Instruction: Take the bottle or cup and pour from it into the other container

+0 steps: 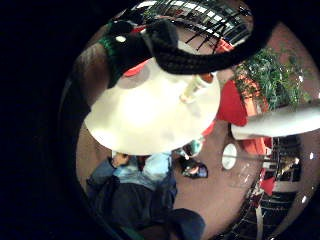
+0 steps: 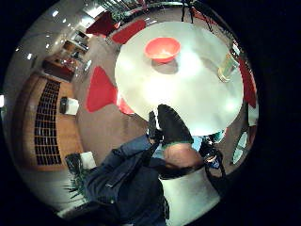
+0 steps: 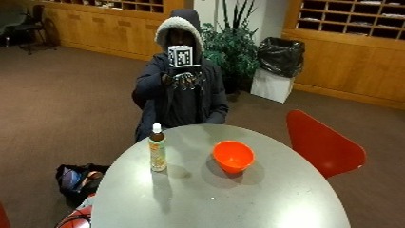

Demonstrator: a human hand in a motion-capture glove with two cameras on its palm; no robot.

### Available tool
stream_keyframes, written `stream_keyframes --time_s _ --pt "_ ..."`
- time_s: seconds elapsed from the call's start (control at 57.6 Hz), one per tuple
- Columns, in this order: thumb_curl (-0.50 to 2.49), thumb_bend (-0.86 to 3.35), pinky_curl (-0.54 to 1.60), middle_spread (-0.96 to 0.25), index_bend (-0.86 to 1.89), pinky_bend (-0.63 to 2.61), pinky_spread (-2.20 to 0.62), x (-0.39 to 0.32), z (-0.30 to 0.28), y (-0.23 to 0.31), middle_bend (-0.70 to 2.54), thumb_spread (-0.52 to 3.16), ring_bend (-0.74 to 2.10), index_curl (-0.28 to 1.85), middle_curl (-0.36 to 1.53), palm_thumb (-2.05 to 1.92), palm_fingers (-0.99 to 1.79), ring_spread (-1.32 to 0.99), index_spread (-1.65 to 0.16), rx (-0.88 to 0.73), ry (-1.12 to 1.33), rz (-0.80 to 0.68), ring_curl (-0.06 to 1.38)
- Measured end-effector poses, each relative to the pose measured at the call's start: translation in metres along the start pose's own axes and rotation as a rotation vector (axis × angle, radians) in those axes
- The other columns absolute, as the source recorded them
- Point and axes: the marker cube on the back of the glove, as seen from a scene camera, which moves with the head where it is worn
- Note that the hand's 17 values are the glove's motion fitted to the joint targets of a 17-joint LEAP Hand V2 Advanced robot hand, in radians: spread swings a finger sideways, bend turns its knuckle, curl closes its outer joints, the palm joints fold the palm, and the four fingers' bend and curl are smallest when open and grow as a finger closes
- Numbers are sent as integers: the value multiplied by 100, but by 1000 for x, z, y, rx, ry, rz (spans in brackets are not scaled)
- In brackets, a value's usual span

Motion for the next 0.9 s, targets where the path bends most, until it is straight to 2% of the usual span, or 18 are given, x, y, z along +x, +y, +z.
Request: stream_keyframes --time_s 0.035,0.087,0.104,0.174,0.243,0.347,0.486,0.556,0.643,0.729,0.816,0.903 --pt "41 -2 36 -2 13 50 31 8 0 6 19 109 30 25 34 62 43 13 -32 -34 -1 -55 29" --pt "41 -2 36 -2 12 50 32 12 3 -3 19 109 30 24 34 62 42 13 -32 46 -1 104 29" --pt "41 -2 36 -2 13 50 32 15 3 -4 19 109 30 24 35 62 42 13 -32 45 -1 108 29" --pt "41 -2 36 -1 12 51 32 32 3 5 19 109 30 24 35 62 42 13 -32 -62 5 -104 29" --pt "41 -2 36 -1 12 51 32 41 8 -6 20 109 30 24 35 62 42 14 -32 0 15 -26 29" --pt "41 -2 36 -1 12 51 32 61 9 -5 20 109 30 24 35 61 42 14 -32 -98 28 -121 29" --pt "41 -2 36 -1 12 52 32 79 15 -2 19 109 30 24 35 61 41 14 -33 -91 29 -87 30" --pt "41 -2 36 -1 12 52 32 89 18 -15 19 109 30 24 35 61 41 14 -32 -19 26 12 30" --pt "41 -2 36 -1 13 52 32 108 19 -12 19 109 31 24 35 61 41 14 -32 -88 18 -59 30" --pt "41 -2 36 -1 13 52 32 124 28 -31 19 110 30 24 35 61 40 14 -32 53 -4 28 30" --pt "41 -2 36 -1 12 53 32 143 29 -23 19 110 30 23 35 61 39 14 -33 -104 -21 -24 30" --pt "41 -2 37 -1 12 54 32 159 38 -31 19 110 30 23 35 60 38 14 -32 -88 -33 -28 30"
